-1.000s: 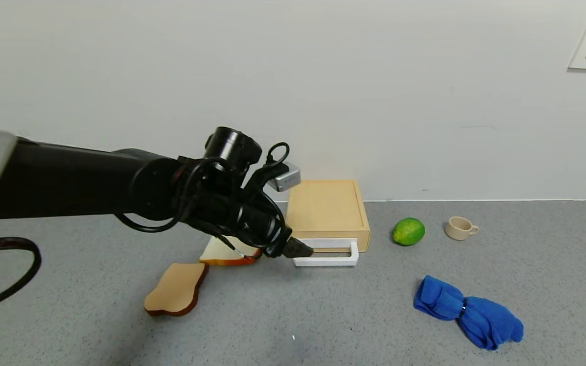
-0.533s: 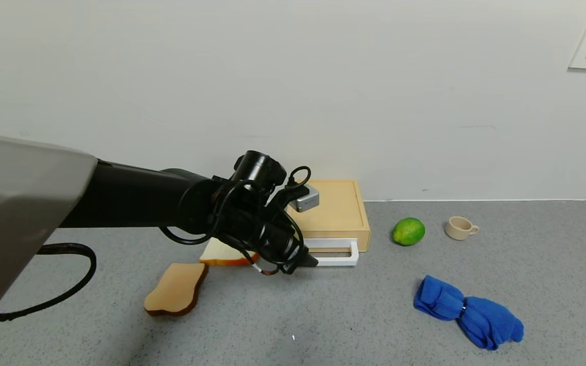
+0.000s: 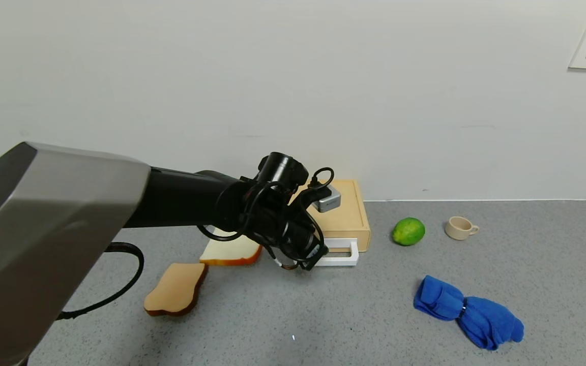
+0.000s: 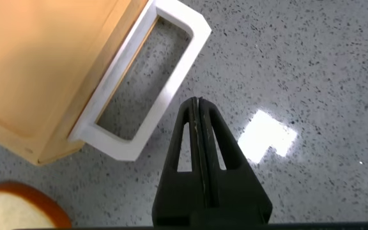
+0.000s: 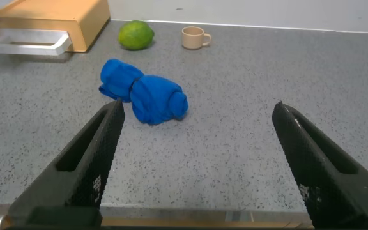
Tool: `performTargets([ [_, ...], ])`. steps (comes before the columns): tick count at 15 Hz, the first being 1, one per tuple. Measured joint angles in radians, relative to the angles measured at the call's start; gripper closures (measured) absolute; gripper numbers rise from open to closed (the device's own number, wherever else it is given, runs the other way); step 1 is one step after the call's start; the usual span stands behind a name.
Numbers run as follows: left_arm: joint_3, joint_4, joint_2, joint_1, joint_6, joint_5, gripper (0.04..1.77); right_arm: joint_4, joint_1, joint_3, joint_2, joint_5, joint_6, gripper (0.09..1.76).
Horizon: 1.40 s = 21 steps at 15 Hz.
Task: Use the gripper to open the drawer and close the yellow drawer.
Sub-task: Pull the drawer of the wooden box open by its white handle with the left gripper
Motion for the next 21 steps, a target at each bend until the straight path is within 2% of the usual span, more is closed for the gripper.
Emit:
performTargets([
  [6,-0.081,0.008,0.089,0.002,0.144,-0.03,1.7,0.0,0.0,0.0,0.0,0.0,0.0,0.15],
  [10,-0.182,0.153,0.133,0.004,0.226,-0.024,1.7,0.0,0.0,0.0,0.0,0.0,0.0,0.15],
  [14,-0.273,0.205,0.171,0.012,0.243,-0.016,1.7,0.0,0.0,0.0,0.0,0.0,0.0,0.15],
  [21,-0.313,0.193,0.22,0.019,0.244,0.053,1.7,0.0,0.0,0.0,0.0,0.0,0.0,0.15],
])
